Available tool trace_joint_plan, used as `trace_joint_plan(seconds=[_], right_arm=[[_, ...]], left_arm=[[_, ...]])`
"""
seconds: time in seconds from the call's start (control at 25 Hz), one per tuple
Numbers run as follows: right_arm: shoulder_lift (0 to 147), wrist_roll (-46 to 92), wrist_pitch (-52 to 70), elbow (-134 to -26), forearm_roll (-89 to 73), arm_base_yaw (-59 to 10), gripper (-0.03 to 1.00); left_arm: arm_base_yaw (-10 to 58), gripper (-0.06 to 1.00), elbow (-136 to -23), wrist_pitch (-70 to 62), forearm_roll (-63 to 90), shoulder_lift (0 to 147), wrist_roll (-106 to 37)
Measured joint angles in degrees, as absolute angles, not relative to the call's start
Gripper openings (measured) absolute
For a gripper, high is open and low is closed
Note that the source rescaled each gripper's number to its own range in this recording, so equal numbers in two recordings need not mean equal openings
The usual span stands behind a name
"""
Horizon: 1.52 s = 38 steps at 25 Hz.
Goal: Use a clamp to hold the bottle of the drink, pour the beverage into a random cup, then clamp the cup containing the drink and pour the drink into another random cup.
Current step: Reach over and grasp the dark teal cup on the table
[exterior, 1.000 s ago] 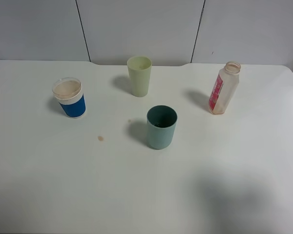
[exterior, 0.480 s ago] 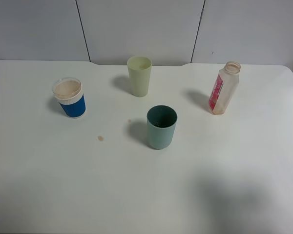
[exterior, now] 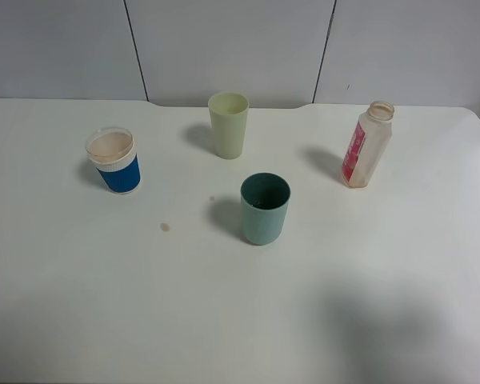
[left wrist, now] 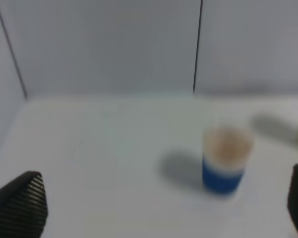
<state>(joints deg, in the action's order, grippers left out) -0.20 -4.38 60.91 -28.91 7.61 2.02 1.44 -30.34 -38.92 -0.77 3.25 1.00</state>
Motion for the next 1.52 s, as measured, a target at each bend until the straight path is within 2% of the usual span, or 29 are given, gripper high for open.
trace_joint_plan(seconds=[0.24, 0.52, 1.0, 1.12, 1.16, 1.24, 1.52], right_arm=[[-0.2, -4.4, 60.9, -28.9, 7.6, 2.0, 0.98], [-0.2, -4.4, 60.9, -28.9, 7.6, 2.0, 0.98], [-0.2, -4.4, 60.9, -28.9, 7.6, 2.0, 0.98], [-0.2, -4.4, 60.9, -28.9, 7.6, 2.0, 0.98], [-0.2, -4.4, 60.9, -28.9, 7.6, 2.0, 0.98], [-0.2, -4.4, 60.9, -28.9, 7.6, 2.0, 0.98], [-0.2, -4.4, 60.9, -28.9, 7.6, 2.0, 0.98]], left_arm=[[1.4, 0.93, -30.3, -26.5, 1.5, 18.2, -1.9], [1.4, 0.87, -30.3, -17.2, 9.9, 34.2, -12.1], [1.4, 0.87, -30.3, -12.9, 10.9, 39.6, -14.0], [1.7, 0.81, -30.3, -12.2, 12.1, 40.7, -14.3], [3.4, 0.74, -30.3, -10.9, 12.1, 41.2, -14.5], [6.1, 0.69, -30.3, -9.0, 10.5, 41.8, -14.2], [16.1, 0.67, -30.3, -2.6, 2.1, 46.6, -5.0]])
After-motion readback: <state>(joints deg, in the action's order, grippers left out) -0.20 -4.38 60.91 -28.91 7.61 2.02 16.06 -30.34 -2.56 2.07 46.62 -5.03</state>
